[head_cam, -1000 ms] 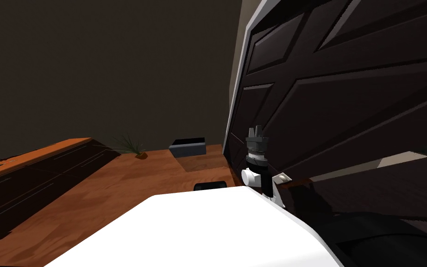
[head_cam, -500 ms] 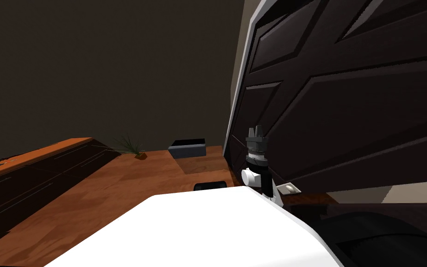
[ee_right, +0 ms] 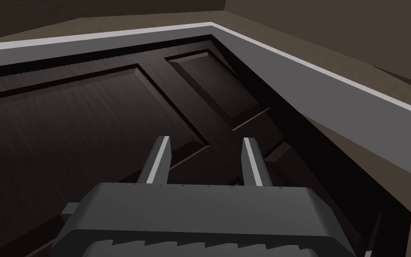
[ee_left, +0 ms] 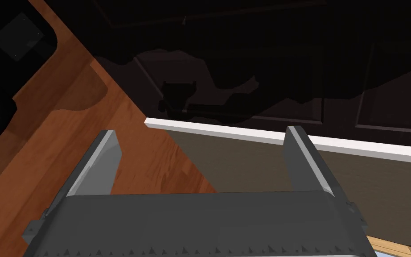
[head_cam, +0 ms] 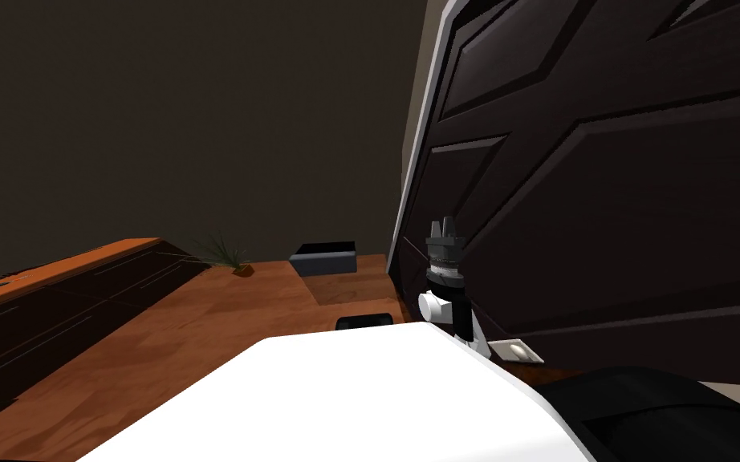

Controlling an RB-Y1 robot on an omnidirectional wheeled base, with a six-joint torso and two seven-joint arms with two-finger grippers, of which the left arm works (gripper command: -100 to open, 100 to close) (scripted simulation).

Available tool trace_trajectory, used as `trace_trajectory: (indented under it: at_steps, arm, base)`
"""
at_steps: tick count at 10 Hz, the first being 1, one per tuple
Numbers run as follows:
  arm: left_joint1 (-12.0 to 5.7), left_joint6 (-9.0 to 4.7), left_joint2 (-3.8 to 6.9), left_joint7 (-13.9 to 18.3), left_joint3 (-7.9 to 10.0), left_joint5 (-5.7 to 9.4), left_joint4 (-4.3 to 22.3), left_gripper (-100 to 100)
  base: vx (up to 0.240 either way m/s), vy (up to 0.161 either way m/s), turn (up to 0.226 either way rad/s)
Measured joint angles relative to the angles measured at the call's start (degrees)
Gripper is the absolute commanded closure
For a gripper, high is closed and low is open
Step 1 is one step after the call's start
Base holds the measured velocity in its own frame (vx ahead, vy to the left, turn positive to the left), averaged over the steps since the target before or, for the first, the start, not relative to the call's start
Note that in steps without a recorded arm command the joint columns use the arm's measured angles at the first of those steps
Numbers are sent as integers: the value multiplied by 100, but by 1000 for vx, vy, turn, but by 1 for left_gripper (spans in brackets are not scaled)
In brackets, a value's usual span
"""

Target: Push the door open

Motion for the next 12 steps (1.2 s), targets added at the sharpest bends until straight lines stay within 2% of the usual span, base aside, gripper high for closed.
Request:
trace_trajectory:
  at_steps: [1,2,3,4,6,7,10,11,12]
  arm:
    - [65,138,-10,32,-14,68,3,-100]
    - [46,214,-46,0,-19,134,160,-100]
    - [40,336,-39,-38,-8,233,288,-100]
    - [69,454,-49,-38,-14,297,333,-100]
    - [122,654,-126,-6,-49,416,441,-100]
    - [99,762,-142,-44,-42,507,615,-100]
    - [164,1083,-184,-52,-56,701,784,-100]
    - [250,1215,-199,-34,-71,772,766,-100]
    - [251,1276,-223,-39,-76,805,826,-100]
  base:
    - [116,-73,53]
    - [130,-60,66]
    - [144,-82,50]
    - [146,-90,41]
    - [142,-104,54]
    - [136,-112,41]
    - [125,-102,51]
    - [124,-84,20]
    - [110,-84,12]
